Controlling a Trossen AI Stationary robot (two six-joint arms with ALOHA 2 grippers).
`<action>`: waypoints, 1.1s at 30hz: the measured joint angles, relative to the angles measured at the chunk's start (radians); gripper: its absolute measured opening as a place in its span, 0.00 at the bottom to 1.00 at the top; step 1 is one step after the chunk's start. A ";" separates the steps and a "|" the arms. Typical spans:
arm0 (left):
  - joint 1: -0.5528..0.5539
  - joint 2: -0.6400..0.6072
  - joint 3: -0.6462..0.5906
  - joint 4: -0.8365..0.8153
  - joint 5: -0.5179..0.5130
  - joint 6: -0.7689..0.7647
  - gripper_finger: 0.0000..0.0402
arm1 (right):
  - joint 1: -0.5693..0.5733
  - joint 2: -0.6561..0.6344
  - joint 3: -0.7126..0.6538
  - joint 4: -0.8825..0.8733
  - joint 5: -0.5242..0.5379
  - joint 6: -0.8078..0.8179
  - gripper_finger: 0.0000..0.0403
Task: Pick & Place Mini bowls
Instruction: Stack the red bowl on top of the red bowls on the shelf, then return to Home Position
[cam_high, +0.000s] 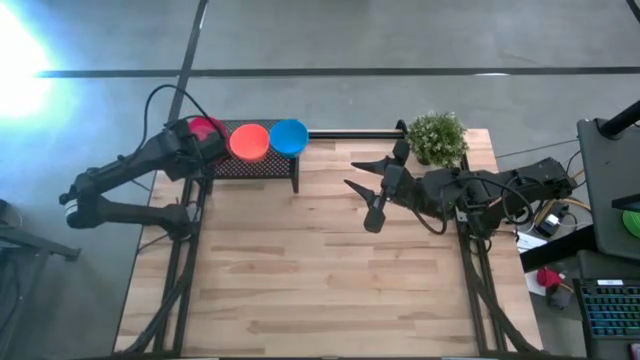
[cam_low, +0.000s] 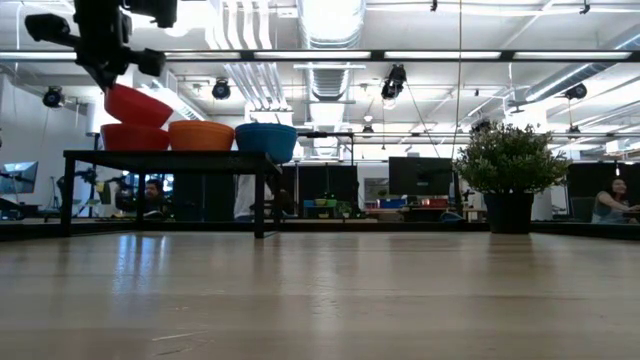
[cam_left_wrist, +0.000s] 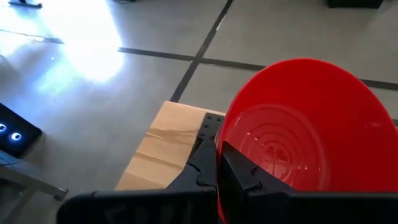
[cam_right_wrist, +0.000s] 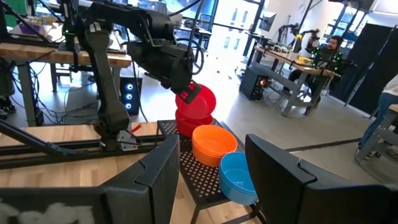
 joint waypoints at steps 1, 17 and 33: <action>0.000 0.000 0.000 0.004 0.006 0.000 0.00 | 0.000 0.000 0.000 0.000 0.000 -0.001 0.45; 0.004 0.003 -0.051 0.036 0.005 0.002 0.01 | 0.000 0.000 0.000 0.000 0.000 -0.015 0.45; 0.005 0.003 -0.040 0.050 0.030 0.047 0.19 | -0.002 0.001 0.000 0.002 0.001 -0.011 0.45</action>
